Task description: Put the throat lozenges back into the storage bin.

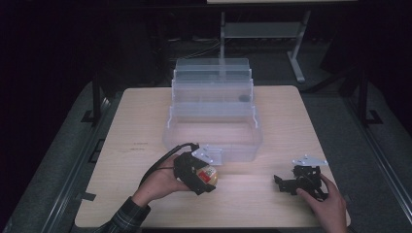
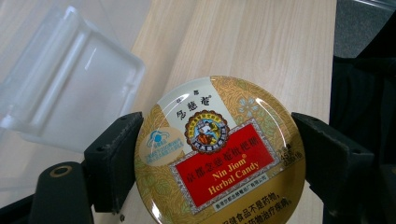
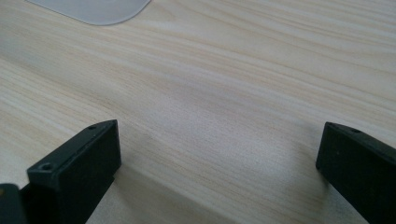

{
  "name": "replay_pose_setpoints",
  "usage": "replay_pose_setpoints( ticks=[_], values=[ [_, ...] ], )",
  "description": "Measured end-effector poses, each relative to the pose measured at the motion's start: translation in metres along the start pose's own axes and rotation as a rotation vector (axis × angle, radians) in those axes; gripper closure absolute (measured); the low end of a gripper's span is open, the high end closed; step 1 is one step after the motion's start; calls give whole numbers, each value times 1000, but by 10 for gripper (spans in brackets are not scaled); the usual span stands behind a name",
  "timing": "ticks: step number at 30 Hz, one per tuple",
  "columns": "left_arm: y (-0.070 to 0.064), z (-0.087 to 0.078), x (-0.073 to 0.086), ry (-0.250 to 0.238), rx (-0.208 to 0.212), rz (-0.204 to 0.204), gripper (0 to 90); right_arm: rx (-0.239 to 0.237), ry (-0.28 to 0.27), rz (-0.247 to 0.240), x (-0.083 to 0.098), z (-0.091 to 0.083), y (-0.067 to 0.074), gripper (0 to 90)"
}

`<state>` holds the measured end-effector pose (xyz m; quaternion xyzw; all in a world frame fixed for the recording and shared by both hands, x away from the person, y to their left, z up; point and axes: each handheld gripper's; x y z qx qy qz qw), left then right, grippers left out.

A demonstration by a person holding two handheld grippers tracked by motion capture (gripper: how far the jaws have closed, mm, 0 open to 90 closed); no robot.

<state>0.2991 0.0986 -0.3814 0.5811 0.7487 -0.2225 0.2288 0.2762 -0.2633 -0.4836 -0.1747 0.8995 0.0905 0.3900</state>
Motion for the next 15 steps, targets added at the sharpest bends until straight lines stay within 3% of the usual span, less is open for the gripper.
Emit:
replay_pose_setpoints(
  ticks=[15],
  values=[
    [5,-6,-10,-7,9,-10,195,-3,0,0,0,0,0,0]
  ],
)
Point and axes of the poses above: each handheld gripper's, and its own axes: z roughly forward along the jaws, x roughly out of its underside, y roughly to its left, and after that the axes turned 3 degrees about -y, right-handed
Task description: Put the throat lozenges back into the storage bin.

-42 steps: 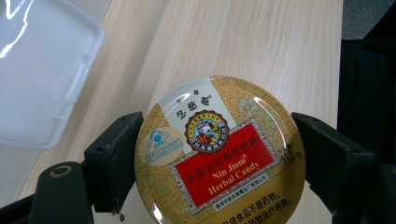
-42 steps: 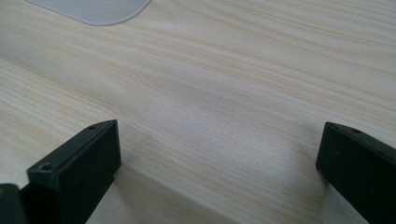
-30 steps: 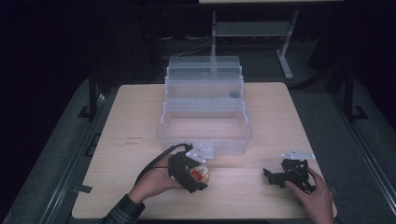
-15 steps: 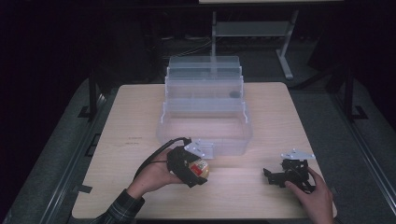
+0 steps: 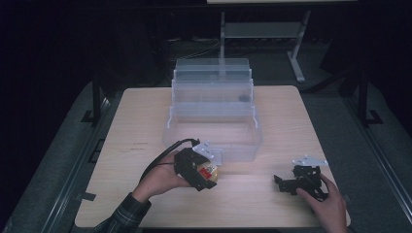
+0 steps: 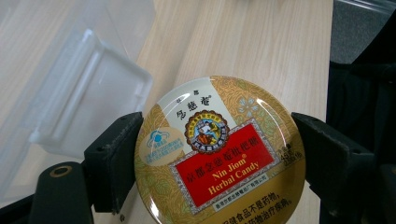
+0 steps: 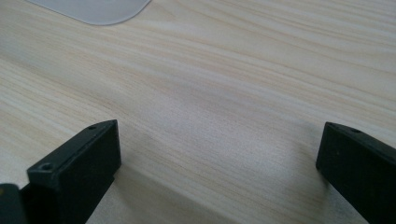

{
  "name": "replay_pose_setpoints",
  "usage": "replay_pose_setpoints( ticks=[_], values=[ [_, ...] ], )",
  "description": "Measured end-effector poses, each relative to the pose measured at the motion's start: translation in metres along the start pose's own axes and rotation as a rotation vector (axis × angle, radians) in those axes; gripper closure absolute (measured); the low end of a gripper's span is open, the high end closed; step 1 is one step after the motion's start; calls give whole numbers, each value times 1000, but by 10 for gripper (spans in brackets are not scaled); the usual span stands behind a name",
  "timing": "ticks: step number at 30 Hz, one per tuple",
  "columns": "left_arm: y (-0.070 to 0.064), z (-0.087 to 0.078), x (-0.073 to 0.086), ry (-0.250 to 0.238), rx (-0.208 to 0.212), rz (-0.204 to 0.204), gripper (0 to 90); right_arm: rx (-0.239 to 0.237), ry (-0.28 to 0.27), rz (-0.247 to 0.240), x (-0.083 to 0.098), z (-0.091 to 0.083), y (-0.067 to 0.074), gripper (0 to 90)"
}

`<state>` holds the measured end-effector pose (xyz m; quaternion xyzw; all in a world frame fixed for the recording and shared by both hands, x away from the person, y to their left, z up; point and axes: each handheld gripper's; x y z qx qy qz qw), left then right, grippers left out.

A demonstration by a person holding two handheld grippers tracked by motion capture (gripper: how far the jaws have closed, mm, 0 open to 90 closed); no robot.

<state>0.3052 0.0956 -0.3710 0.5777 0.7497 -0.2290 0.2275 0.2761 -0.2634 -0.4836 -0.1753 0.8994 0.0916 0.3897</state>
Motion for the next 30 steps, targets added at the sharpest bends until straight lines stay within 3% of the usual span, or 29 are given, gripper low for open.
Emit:
replay_pose_setpoints(
  ticks=[10,24,30],
  values=[
    [7,-5,-9,-9,-1,6,195,1,0,3,0,0,0,0],
    [25,-23,-24,-16,-42,7,195,2,-1,1,0,0,0,0],
    [32,-27,-28,-25,-59,-12,195,2,-1,2,0,0,0,0]
  ],
)
Point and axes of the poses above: each handheld gripper's, and its own axes: z roughly forward along the jaws, x roughly out of its underside, y roughly to its left, and after that the axes turned 3 degrees about -y, right-handed
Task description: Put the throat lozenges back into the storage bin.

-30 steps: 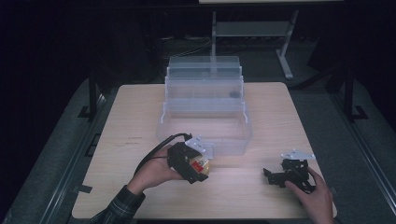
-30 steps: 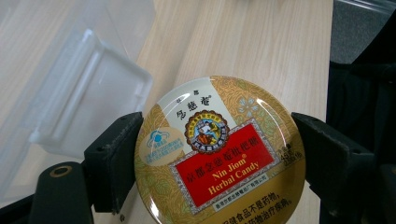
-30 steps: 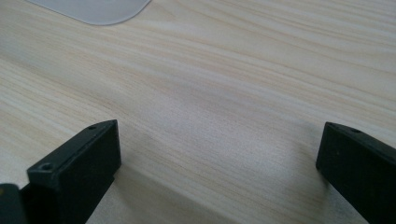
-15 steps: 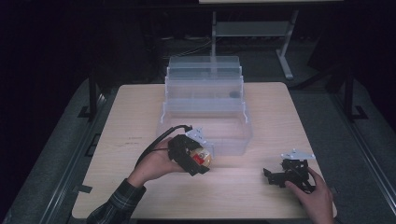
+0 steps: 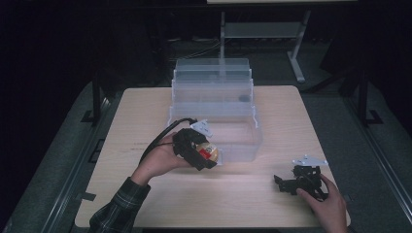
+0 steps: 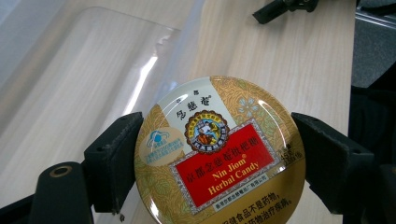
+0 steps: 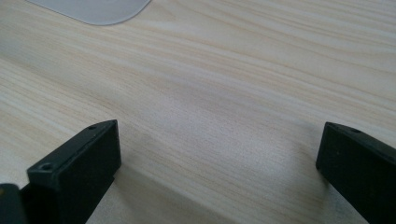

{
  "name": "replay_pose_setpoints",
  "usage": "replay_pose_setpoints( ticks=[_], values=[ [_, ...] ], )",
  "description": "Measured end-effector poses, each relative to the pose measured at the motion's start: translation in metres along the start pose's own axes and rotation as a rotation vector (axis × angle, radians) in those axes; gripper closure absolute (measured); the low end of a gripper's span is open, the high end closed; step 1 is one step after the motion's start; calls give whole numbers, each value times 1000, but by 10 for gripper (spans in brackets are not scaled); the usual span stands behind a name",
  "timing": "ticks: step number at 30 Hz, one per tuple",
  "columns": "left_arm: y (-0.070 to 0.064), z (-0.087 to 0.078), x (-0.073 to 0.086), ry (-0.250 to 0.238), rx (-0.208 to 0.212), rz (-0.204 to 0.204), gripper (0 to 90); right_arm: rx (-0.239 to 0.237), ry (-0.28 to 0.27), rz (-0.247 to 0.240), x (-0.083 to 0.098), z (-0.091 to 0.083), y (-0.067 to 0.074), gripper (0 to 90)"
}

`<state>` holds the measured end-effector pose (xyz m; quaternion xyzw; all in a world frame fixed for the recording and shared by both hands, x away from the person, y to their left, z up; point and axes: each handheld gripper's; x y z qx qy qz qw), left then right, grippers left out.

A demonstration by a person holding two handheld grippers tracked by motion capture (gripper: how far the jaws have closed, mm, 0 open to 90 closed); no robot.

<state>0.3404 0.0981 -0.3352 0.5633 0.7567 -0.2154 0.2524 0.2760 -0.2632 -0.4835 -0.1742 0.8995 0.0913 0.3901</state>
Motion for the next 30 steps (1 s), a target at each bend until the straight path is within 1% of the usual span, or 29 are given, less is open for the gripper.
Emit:
replay_pose_setpoints(
  ticks=[1,2,7,13,15,16,18,20,21,23,25,28,29,30],
  values=[
    [2,-1,-1,5,-2,5,195,0,0,0,0,0,0,0],
    [3,-1,-1,-5,-4,-13,195,0,0,-1,0,0,0,0],
    [9,-3,-2,-7,-14,-24,195,0,0,-1,0,0,0,0],
    [18,-7,-1,-12,-39,-54,195,0,0,-1,0,0,0,0],
    [20,-8,-1,-11,-42,-55,195,0,0,-2,0,0,0,0],
    [22,-9,0,-17,-47,-66,195,0,0,-1,0,0,0,0],
    [26,-11,1,-15,-56,-69,195,0,0,-2,0,0,0,0],
    [28,-12,2,-18,-61,-81,195,0,0,-2,0,0,0,0],
    [28,-12,2,-18,-61,-81,195,0,0,-2,0,0,0,0],
    [33,-15,4,-18,-72,-93,195,0,0,-1,0,0,0,0],
    [35,-16,4,-17,-79,-94,195,0,0,-2,0,0,0,0],
    [39,-17,6,-23,-87,-114,195,0,1,1,0,0,0,0],
    [40,-17,7,-16,-85,-114,195,0,0,-1,0,0,0,0],
    [42,-17,8,-20,-91,-127,195,0,0,-1,0,0,0,0]
  ],
)
Point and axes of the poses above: each handheld gripper's, and its own axes: z roughly forward along the jaws, x roughly out of its underside, y roughly to its left, and after that the axes turned 3 degrees about -y, right-handed
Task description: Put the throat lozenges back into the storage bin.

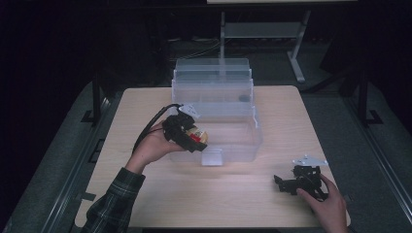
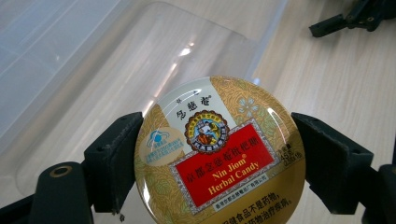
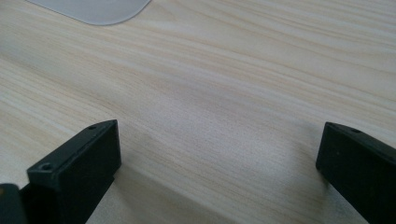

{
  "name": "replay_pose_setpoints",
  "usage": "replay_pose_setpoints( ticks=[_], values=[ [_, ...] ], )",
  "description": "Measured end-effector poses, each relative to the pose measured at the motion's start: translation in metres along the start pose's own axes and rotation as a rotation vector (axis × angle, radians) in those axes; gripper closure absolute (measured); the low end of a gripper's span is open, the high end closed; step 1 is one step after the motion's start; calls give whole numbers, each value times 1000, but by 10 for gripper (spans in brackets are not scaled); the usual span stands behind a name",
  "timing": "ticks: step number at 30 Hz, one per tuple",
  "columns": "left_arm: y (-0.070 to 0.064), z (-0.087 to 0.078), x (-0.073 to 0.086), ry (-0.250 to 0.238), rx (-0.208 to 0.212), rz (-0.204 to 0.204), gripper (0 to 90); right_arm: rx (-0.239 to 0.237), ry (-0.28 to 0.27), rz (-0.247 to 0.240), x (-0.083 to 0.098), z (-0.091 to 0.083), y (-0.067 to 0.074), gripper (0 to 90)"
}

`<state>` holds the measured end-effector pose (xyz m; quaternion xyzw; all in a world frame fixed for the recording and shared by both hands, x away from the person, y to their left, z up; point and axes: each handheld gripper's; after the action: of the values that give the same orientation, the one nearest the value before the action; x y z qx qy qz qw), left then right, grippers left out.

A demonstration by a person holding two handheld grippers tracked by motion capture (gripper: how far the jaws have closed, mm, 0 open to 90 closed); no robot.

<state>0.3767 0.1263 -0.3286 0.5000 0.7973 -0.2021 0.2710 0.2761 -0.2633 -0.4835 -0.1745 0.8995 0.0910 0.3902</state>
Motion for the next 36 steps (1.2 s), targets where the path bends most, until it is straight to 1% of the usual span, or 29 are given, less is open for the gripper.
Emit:
replay_pose_setpoints(
  ticks=[1,2,7,8,9,10,13,16,22,25,28,33,36],
  values=[
    [0,0,0,0,0,0,195,0,0,0,0,0,0,0],
    [4,0,1,-3,-7,0,195,0,0,0,0,0,0,0],
    [10,-1,3,-3,-18,-17,195,0,0,0,0,0,0,0],
    [14,-1,4,-6,-25,-23,195,0,0,0,0,0,0,0],
    [14,-1,4,-6,-25,-23,195,0,0,0,0,0,0,0],
    [17,-1,5,-6,-29,-33,195,0,-1,-4,0,0,0,0],
    [19,-1,7,-5,-36,-37,195,1,-1,-3,0,0,0,0],
    [24,-1,9,-6,-51,-54,195,0,0,0,0,0,0,0],
    [32,-2,13,4,-69,-73,195,0,0,0,0,0,0,0],
    [35,-2,15,1,-77,-83,195,1,1,0,0,0,0,0],
    [40,-3,19,7,-88,-99,195,1,0,0,0,0,0,0],
    [46,-5,23,18,-99,-104,195,1,1,0,0,0,0,0],
    [48,-5,26,25,-113,-104,195,1,0,0,0,0,0,0]
  ],
)
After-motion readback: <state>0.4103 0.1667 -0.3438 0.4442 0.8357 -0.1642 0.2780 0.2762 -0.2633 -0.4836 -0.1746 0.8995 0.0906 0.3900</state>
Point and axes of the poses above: each handheld gripper's, and its own axes: z roughly forward along the jaws, x roughly out of its underside, y roughly to its left, and after that the axes turned 3 degrees about -y, right-handed
